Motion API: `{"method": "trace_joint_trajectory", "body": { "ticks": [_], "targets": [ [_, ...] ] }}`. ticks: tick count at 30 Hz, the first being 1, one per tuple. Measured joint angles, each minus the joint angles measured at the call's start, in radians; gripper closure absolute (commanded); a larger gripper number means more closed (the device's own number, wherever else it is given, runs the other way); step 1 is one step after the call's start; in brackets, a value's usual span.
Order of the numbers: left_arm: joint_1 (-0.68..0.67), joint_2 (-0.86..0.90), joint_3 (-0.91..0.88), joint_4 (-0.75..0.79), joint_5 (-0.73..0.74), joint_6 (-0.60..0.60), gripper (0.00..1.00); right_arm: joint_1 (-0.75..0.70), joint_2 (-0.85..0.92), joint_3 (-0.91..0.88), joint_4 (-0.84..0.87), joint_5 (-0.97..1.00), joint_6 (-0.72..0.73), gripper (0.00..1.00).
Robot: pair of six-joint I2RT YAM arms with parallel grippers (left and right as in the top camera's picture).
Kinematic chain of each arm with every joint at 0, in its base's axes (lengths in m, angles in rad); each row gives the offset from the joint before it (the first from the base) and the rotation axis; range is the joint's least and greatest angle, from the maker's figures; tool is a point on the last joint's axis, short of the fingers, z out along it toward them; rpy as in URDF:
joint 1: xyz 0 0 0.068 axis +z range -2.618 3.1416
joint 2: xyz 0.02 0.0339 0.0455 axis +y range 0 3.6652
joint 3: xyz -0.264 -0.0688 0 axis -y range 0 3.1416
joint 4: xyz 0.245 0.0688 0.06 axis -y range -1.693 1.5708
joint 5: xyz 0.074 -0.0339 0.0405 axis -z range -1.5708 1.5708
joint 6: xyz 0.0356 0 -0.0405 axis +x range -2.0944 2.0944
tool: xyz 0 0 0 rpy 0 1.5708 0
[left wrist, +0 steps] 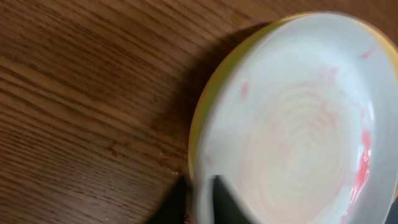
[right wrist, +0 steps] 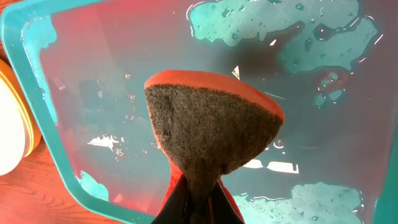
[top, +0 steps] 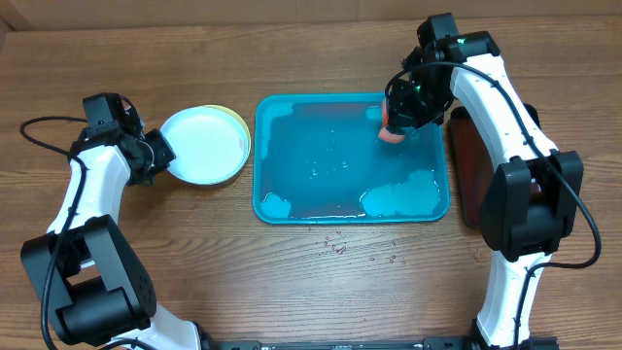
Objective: Clean dirty plates on tray and stack at the side
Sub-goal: 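Carry the sponge right and drop it into the dark tray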
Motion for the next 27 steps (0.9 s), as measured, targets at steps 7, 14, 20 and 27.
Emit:
{"method": "trace_joint_trajectory", "body": {
  "ticks": [7,14,20,27],
  "targets": [
    [-0.008,0.0,0.0,0.027,0.03,0.005,0.46,0.0,0.0,0.0,0.0,0.0,0.0,0.96],
    [-0.102,0.0,0.093,-0.104,0.048,0.063,0.43,0.0,0.0,0.0,-0.005,0.0,-0.003,0.96],
    [-0.246,0.0,0.311,-0.264,-0.008,0.098,0.13,-0.025,-0.013,0.0,-0.048,0.026,-0.003,0.96],
    [-0.373,0.0,0.395,-0.3,-0.026,0.102,0.08,-0.169,-0.098,0.0,-0.133,0.121,0.003,0.96]
  ]
}}
